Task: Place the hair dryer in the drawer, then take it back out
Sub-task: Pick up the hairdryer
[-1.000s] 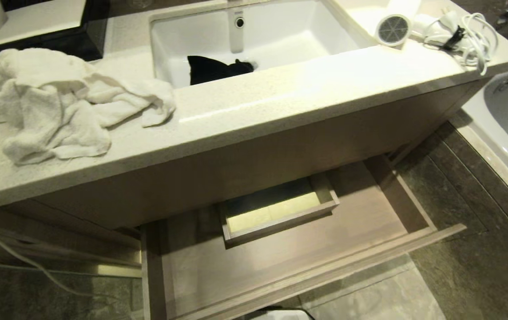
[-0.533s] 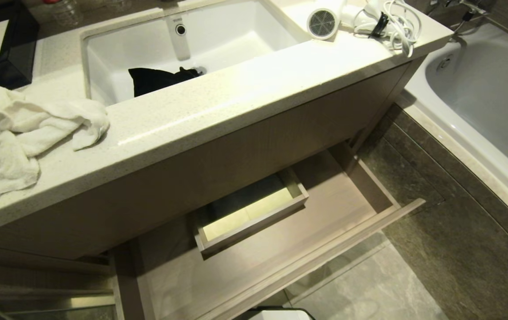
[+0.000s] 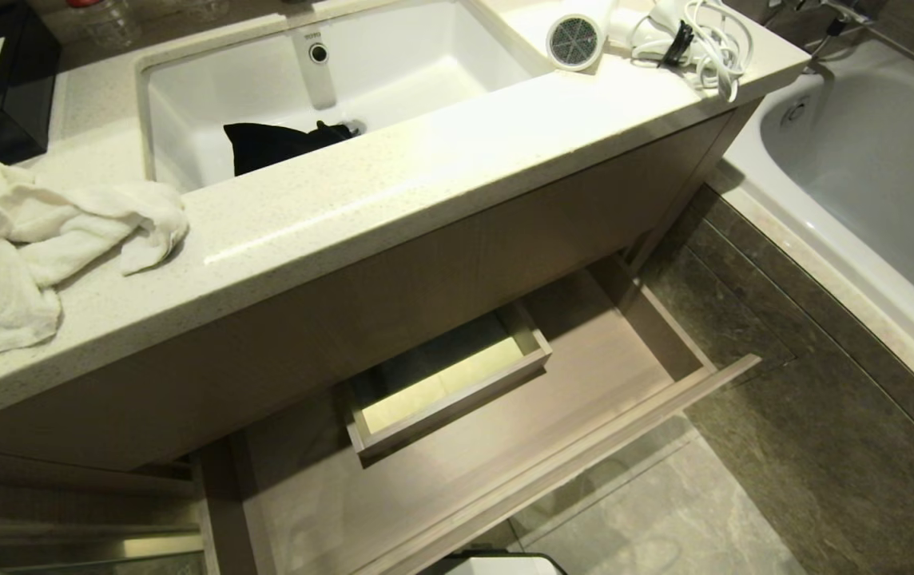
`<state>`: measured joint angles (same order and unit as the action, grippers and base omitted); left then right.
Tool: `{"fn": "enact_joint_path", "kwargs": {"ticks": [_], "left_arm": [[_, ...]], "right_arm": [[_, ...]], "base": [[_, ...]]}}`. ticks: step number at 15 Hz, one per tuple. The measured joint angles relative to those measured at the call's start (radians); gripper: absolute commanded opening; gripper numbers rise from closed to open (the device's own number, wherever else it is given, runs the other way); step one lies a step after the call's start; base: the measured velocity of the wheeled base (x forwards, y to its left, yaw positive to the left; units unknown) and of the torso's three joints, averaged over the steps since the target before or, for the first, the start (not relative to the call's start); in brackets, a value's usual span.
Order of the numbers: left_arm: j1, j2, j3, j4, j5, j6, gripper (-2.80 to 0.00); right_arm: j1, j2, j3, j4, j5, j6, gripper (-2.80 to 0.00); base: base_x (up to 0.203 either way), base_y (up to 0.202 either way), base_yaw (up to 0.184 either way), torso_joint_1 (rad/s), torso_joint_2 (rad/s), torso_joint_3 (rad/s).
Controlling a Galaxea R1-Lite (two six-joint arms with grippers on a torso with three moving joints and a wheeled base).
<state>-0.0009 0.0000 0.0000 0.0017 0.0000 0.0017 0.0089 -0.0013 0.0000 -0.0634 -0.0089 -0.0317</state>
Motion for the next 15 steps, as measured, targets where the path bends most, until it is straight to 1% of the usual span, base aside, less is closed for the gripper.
{"fn": "enact_joint_path", "kwargs": {"ticks": [2,8,15], "left_arm": [[0.001,0.000,0.000,0.000,0.000,-0.001,-2.80],[0.001,0.000,0.000,0.000,0.000,0.000,-2.80],[0.001,0.000,0.000,0.000,0.000,0.000,-2.80]], "right_arm": [[0.001,0.000,0.000,0.001,0.000,0.000,-2.80],[0.000,0.000,0.000,-0.001,0.000,0.001,-2.80],[0.000,0.000,0.000,0.000,-0.001,0.001,-2.80]], "base": [[0.000,0.000,0.000,0.088,-0.19,-0.094],[0.000,0.000,0.000,0.269,-0.53,-0.258],[0.000,0.000,0.000,0.186,-0.36,-0.176]]}}
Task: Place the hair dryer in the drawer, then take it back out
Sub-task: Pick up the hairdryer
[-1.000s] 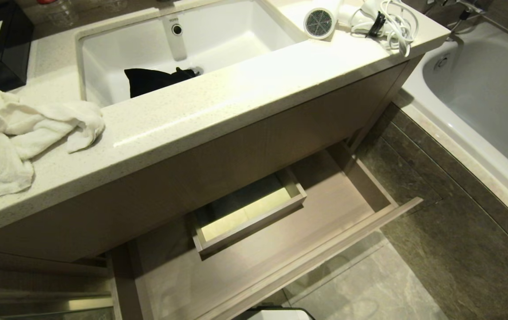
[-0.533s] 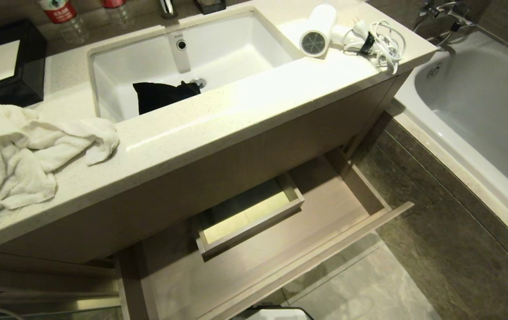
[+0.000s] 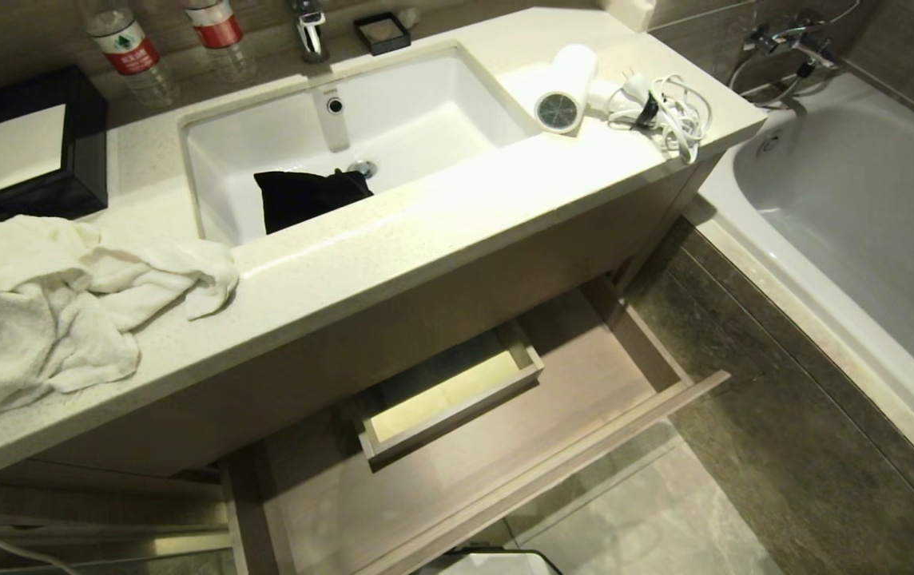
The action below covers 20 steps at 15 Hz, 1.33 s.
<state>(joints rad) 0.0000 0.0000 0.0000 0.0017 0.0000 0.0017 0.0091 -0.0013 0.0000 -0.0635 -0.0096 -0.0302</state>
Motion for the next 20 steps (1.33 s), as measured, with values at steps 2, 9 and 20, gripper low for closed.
{"fn": "enact_joint_path", "kwargs": {"ticks": [2,9,20], "left_arm": [[0.000,0.000,0.000,0.000,0.000,0.000,-2.80],[0.000,0.000,0.000,0.000,0.000,0.000,-2.80],[0.000,0.000,0.000,0.000,0.000,0.000,-2.80]], "right_arm": [[0.000,0.000,0.000,-0.001,-0.001,0.001,-2.80],[0.001,0.000,0.000,0.000,0.003,-0.005,-2.80],[0.000,0.000,0.000,0.001,0.007,-0.008,-2.80]], "base": [[0.000,0.000,0.000,0.165,-0.33,-0.154],[0.000,0.000,0.000,0.021,-0.01,0.007],[0.000,0.000,0.000,0.270,-0.05,0.213]]}}
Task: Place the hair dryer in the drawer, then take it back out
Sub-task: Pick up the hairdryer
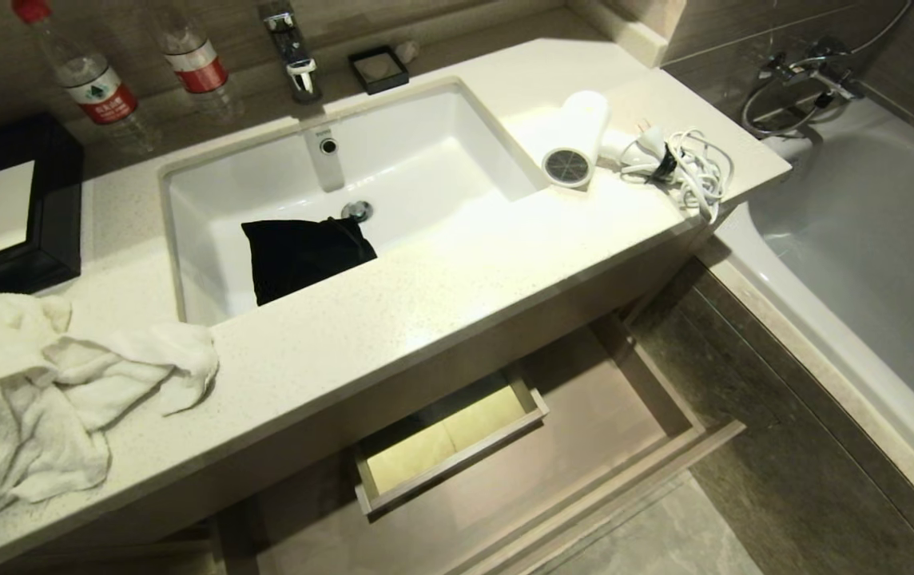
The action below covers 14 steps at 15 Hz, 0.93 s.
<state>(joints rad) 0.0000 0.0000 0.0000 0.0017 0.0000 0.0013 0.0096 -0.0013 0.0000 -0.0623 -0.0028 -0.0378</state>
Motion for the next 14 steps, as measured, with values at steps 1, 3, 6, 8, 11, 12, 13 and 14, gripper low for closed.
{"fn": "enact_joint_path", "kwargs": {"ticks": [1,3,6,8,11,12,13,14], "left_arm": [[0.000,0.000,0.000,0.000,0.000,0.000,-2.80],[0.000,0.000,0.000,0.000,0.000,0.001,-2.80],[0.000,0.000,0.000,0.000,0.000,0.000,-2.80],[0.000,0.000,0.000,0.000,0.000,0.000,-2.80],[0.000,0.000,0.000,0.000,0.000,0.000,-2.80],[0.000,0.000,0.000,0.000,0.000,0.000,-2.80],[0.000,0.000,0.000,-0.001,0.000,0.000,-2.80],[0.000,0.000,0.000,-0.001,0.000,0.000,-2.80]], "right_arm": [[0.000,0.000,0.000,0.000,0.000,0.000,-2.80],[0.000,0.000,0.000,0.000,0.000,0.000,-2.80],[0.000,0.000,0.000,0.000,0.000,0.000,-2.80],[0.000,0.000,0.000,0.000,0.000,0.000,-2.80],[0.000,0.000,0.000,0.000,0.001,-0.002,-2.80],[0.000,0.000,0.000,0.000,0.001,-0.003,-2.80],[0.000,0.000,0.000,0.000,0.001,-0.002,-2.80],[0.000,0.000,0.000,0.000,0.001,-0.002,-2.80]], "base": [[0.000,0.000,0.000,0.317,-0.13,0.184],[0.000,0.000,0.000,0.327,-0.15,0.171],[0.000,0.000,0.000,0.345,-0.19,0.154],[0.000,0.000,0.000,0.358,-0.22,0.131],[0.000,0.000,0.000,0.369,-0.26,0.104],[0.000,0.000,0.000,0.383,-0.30,0.090],[0.000,0.000,0.000,0.266,-0.20,0.042],[0.000,0.000,0.000,0.159,-0.11,0.027]]}}
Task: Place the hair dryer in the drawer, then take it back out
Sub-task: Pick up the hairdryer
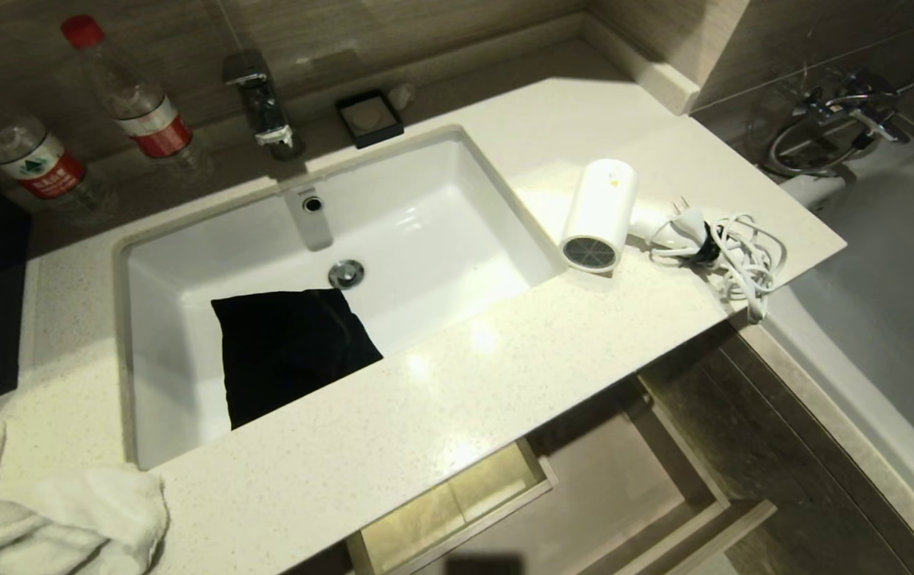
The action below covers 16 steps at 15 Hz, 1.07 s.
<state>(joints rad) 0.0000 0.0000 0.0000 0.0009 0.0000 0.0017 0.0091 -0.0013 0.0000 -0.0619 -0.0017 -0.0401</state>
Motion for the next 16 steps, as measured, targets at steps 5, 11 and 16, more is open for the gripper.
{"fn": "enact_joint_path", "kwargs": {"ticks": [5,11,16], "left_arm": [[0.000,0.000,0.000,0.001,0.000,0.000,-2.80],[0.000,0.000,0.000,0.001,0.000,0.000,-2.80],[0.000,0.000,0.000,0.001,0.000,0.000,-2.80]], "right_arm": [[0.001,0.000,0.000,0.006,0.007,0.001,-2.80],[0.000,0.018,-0.114,0.062,-0.001,0.011,-2.80],[0.001,0.195,-0.783,0.484,0.019,0.009,-2.80]], "base": [[0.000,0.000,0.000,0.025,-0.02,0.006],[0.000,0.000,0.000,0.000,0.00,0.000],[0.000,0.000,0.000,0.000,0.00,0.000]]}}
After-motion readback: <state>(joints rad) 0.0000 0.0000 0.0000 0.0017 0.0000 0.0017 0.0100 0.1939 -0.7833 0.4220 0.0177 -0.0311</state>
